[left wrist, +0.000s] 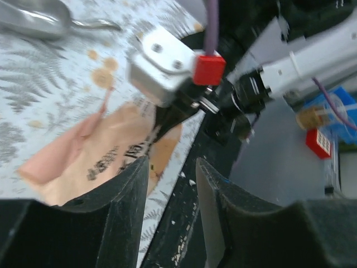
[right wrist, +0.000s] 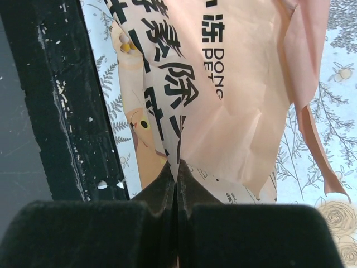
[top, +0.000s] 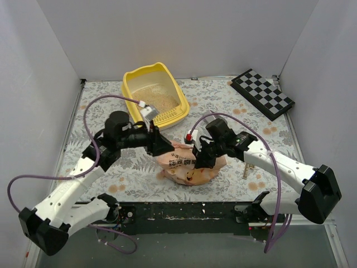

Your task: Fill the litter box with clean litter

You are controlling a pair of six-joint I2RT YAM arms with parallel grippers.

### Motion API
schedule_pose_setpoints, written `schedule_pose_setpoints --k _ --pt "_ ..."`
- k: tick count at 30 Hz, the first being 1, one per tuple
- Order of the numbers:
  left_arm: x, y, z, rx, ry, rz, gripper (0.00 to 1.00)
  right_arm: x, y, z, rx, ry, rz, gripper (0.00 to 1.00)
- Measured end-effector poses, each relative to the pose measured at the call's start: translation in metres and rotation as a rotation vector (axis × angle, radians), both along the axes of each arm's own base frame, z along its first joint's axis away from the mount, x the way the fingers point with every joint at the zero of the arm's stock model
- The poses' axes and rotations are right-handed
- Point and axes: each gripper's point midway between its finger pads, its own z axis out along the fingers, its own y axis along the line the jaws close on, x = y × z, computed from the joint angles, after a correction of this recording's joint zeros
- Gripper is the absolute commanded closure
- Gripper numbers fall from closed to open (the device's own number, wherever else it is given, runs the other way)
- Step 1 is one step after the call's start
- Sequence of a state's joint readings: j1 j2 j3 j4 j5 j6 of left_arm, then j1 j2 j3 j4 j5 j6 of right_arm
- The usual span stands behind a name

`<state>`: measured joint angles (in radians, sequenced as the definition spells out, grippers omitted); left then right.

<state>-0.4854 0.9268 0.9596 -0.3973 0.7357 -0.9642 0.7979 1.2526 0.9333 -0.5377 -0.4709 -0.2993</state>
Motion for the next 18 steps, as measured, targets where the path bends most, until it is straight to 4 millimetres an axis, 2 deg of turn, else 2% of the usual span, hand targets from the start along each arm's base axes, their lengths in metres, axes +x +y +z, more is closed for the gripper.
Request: schedule_pose_setpoints --k 3,5,10,18 --pt "-0.022 -0.035 -0.028 0.068 -0.026 -0.143 0.5 -0.004 0.0 -0.002 -0.003 0.029 0.023 0.99" --pt "-0.033 -0.049 -0.05 0.12 -0.043 -0.219 0.45 -0.006 0.0 -0.001 0.0 0.036 0.03 0.99" --pt "-0.028 -0.049 -0.089 0.196 -0.148 -0.257 0.38 -0.007 -0.001 0.001 0.017 0.036 0.027 0.99" --pt "-0.012 -0.053 -0.109 0.193 -0.334 -0.255 0.34 -0.013 -0.005 0.003 0.046 0.025 0.018 0.99"
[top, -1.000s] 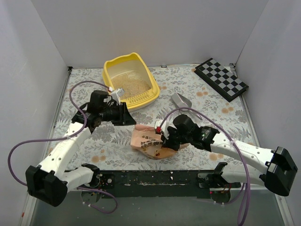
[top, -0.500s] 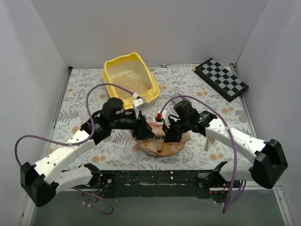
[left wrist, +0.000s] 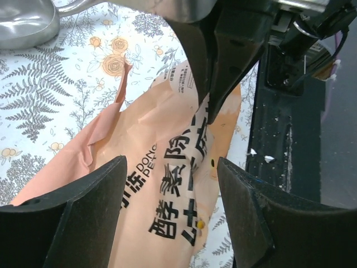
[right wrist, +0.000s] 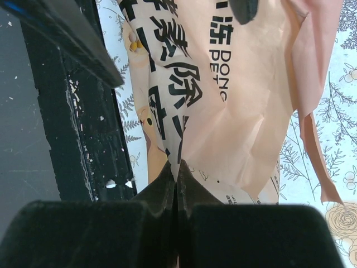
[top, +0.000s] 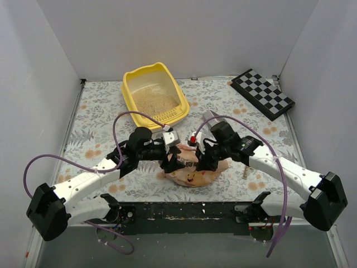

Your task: Fill the litter box with clean litter

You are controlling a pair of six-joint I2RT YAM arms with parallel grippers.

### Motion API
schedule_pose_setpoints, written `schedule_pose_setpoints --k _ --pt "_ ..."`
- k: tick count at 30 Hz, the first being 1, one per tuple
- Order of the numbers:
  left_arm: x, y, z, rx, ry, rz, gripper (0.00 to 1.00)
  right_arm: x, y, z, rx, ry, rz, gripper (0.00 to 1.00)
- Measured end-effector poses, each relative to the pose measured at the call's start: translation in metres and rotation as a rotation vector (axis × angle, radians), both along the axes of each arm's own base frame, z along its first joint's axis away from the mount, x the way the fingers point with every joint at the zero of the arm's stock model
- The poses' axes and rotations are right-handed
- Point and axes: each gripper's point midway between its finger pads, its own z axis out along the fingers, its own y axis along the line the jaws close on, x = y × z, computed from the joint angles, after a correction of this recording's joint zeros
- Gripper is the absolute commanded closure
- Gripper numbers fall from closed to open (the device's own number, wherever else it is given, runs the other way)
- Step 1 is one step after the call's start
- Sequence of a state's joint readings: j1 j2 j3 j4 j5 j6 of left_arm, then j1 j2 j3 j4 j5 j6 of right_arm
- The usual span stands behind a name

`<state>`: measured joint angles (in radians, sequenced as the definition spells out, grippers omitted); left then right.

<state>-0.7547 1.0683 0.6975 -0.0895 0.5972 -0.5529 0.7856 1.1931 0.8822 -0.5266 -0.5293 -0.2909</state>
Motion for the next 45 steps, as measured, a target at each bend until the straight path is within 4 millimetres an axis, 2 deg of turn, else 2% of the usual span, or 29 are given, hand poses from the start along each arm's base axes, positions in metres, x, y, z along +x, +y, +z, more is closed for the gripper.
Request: schedule_pose_setpoints --k 6,11,13,15,16,22,26,32,35,37,40,42,45 --pt "0.009 -0.012 -0.011 -0.016 -0.046 -0.037 0.34 -0.002 -0.001 0.0 0.015 -0.005 -0.001 0.99" --pt "0.004 -0.017 -0.032 0.004 -0.036 -0.082 0.49 -0.002 -0.002 -0.002 0.02 0.001 -0.007 0.99" --pt "0.0 -0.017 -0.036 0.008 -0.033 -0.101 0.63 -0.003 -0.004 -0.004 0.02 0.007 -0.011 0.99" --pt "-0.005 -0.017 -0.039 0.013 -0.029 -0.122 0.9 -0.002 -0.004 -0.003 0.025 0.009 -0.014 0.99" --pt "-0.008 -0.017 -0.04 0.017 -0.026 -0.13 1.0 -0.002 -0.004 -0.003 0.027 0.012 -0.017 0.99" --pt "-0.015 -0.014 -0.044 0.036 -0.008 -0.147 1.0 -0.004 -0.004 -0.004 0.055 0.044 -0.021 0.99" --pt "-0.01 -0.007 -0.04 0.07 -0.029 -0.085 1.0 0.0 0.001 0.001 0.08 0.033 -0.017 0.99" --pt "0.015 0.01 -0.009 0.148 -0.087 0.078 1.0 0.033 0.02 0.028 0.082 -0.041 -0.007 0.99" --pt "0.019 0.02 0.007 0.166 -0.107 0.13 1.0 0.043 0.031 0.042 0.098 -0.067 0.022 0.99" --pt "0.019 0.025 0.011 0.17 -0.104 0.154 1.0 0.045 0.036 0.044 0.111 -0.077 0.045 0.99" --pt "0.013 0.03 0.001 0.168 -0.06 0.168 1.0 0.04 0.04 0.035 0.109 -0.083 0.077 0.99" --pt "0.004 0.033 -0.014 0.162 -0.023 0.167 1.0 0.032 0.041 0.02 0.101 -0.073 0.103 0.98" --pt "-0.007 0.033 -0.034 0.153 0.033 0.151 1.0 0.018 0.04 0.003 0.09 -0.032 0.13 0.82"
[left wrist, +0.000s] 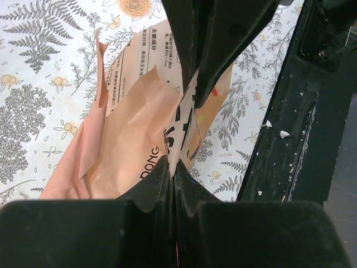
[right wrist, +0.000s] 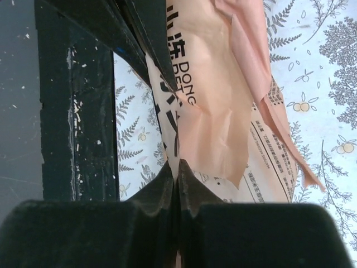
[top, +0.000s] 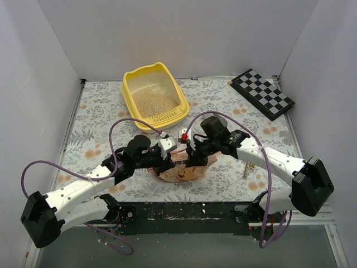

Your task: Fill the litter box with clean litter

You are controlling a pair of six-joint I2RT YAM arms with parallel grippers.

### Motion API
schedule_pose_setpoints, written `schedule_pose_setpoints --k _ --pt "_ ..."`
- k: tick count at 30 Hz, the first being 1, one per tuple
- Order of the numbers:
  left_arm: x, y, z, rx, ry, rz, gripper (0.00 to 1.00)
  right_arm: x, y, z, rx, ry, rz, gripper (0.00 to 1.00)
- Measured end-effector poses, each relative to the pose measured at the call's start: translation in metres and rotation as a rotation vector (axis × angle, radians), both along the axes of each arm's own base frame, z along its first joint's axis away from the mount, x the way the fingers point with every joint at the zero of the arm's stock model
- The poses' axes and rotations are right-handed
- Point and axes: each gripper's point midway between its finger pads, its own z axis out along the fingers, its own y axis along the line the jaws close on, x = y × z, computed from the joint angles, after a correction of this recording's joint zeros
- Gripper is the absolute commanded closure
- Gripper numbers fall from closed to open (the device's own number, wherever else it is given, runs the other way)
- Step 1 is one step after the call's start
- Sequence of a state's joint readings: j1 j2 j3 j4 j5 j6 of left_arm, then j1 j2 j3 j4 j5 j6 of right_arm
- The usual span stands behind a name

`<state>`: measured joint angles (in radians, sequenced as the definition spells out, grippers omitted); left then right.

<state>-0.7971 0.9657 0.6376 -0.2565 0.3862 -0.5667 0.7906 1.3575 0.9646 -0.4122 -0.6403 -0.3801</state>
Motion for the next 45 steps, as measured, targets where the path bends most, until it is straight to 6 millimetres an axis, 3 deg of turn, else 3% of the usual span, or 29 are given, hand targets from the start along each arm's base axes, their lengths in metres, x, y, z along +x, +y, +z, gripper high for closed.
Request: schedule_pose_setpoints --k 7,15,18,30,36,38,39,40,41,42,43,45 --pt "-0.001 -0.002 -0.002 -0.021 0.025 0.006 1.0 0.014 -0.013 0.004 -0.044 -0.06 -0.077 0.49" --pt "-0.002 -0.002 -0.001 -0.034 0.027 0.013 1.0 0.022 -0.038 0.07 0.032 -0.281 -0.155 0.4" --pt "-0.003 -0.001 -0.001 -0.039 0.026 0.017 1.0 0.018 -0.045 0.079 0.042 -0.32 -0.148 0.4" --pt "-0.001 0.0 -0.001 -0.042 0.025 0.033 1.0 0.014 -0.048 0.048 -0.053 -0.275 -0.08 0.4" --pt "-0.001 0.0 -0.002 -0.041 0.027 0.036 1.0 0.007 -0.048 0.004 -0.098 -0.202 -0.043 0.41" --pt "-0.001 0.0 -0.002 -0.041 0.027 0.037 1.0 0.003 -0.049 -0.012 -0.12 -0.165 -0.033 0.44" --pt "-0.001 0.0 -0.002 -0.041 0.028 0.038 1.0 0.002 -0.05 -0.018 -0.127 -0.154 -0.03 0.52" --pt "-0.001 0.0 -0.002 -0.04 0.029 0.037 1.0 0.002 -0.05 -0.022 -0.13 -0.148 -0.03 0.68" --pt "-0.001 0.0 -0.003 -0.037 0.031 0.037 1.0 0.002 -0.049 -0.024 -0.128 -0.148 -0.031 0.91" --pt "-0.002 0.001 -0.004 -0.035 0.034 0.038 1.0 0.005 -0.048 -0.025 -0.124 -0.155 -0.036 0.98" --pt "-0.002 0.001 -0.004 -0.035 0.034 0.039 1.0 0.007 -0.047 -0.025 -0.12 -0.159 -0.039 0.99" --pt "-0.002 0.001 -0.005 -0.034 0.036 0.038 0.86 0.008 -0.046 -0.028 -0.129 -0.147 -0.052 0.99"
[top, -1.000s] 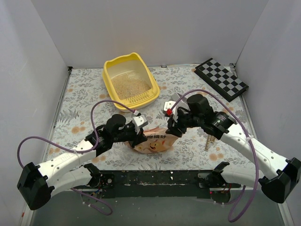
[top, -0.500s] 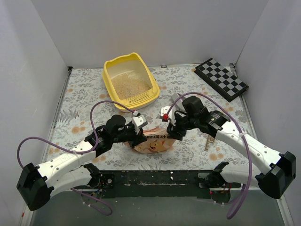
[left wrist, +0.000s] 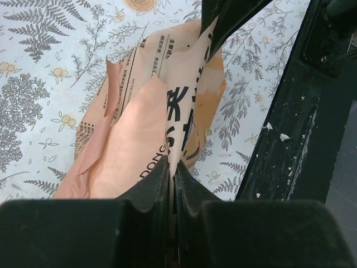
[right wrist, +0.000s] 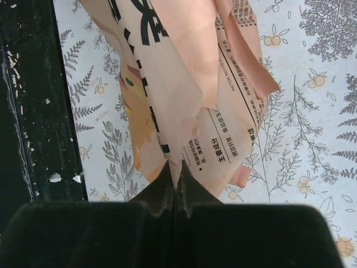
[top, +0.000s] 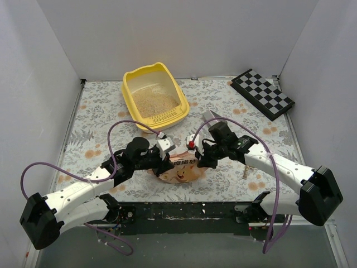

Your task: Fill the litter box with clean litter

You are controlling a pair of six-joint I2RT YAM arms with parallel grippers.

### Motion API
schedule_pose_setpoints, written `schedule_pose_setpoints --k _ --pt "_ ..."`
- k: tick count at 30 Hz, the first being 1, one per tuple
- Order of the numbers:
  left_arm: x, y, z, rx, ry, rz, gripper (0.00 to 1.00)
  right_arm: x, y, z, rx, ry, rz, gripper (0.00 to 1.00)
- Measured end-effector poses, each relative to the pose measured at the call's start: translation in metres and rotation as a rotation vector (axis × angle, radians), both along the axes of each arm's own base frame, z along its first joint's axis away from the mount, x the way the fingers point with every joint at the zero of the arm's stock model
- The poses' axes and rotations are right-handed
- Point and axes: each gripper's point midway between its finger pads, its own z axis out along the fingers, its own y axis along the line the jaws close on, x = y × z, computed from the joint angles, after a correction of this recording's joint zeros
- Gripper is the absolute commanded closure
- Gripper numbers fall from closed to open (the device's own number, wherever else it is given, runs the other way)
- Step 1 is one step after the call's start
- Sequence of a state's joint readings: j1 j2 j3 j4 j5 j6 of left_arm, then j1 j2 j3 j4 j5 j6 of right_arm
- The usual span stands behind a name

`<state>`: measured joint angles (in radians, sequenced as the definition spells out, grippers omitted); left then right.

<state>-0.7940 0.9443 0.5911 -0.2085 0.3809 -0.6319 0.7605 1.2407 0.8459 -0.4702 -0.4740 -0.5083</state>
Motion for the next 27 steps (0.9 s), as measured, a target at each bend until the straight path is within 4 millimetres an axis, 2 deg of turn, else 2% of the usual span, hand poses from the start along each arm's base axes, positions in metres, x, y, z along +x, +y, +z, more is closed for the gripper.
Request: schedule_pose_setpoints --k 5,10,12,13,14,15,21,27 --pt "-0.004 0.001 -0.009 0.005 0.01 -0.019 0.6 0.003 -0.002 -0.004 -0.017 0.031 -0.032 0.99" --pt "-0.006 -0.005 -0.02 0.02 0.048 -0.048 0.57 0.006 -0.009 -0.002 -0.025 0.035 -0.064 0.99" --pt "-0.004 -0.007 -0.023 0.024 0.05 -0.05 0.63 0.006 -0.013 0.002 -0.021 0.021 -0.075 0.99" --pt "-0.003 -0.008 -0.023 0.025 0.048 -0.051 0.71 0.006 -0.014 0.004 -0.019 0.016 -0.079 0.99" --pt "-0.001 -0.009 -0.023 0.025 0.046 -0.051 0.88 0.006 -0.016 0.006 -0.017 0.009 -0.082 0.99" --pt "0.0 -0.01 -0.024 0.028 0.047 -0.05 1.0 0.005 -0.017 0.008 -0.014 0.001 -0.086 0.99" --pt "0.017 -0.015 -0.029 0.079 0.047 -0.006 1.0 0.006 -0.024 0.009 -0.014 -0.015 -0.113 0.99" --pt "0.031 -0.021 -0.021 0.102 0.024 0.032 1.0 0.02 -0.031 0.011 0.003 -0.007 -0.188 0.99"
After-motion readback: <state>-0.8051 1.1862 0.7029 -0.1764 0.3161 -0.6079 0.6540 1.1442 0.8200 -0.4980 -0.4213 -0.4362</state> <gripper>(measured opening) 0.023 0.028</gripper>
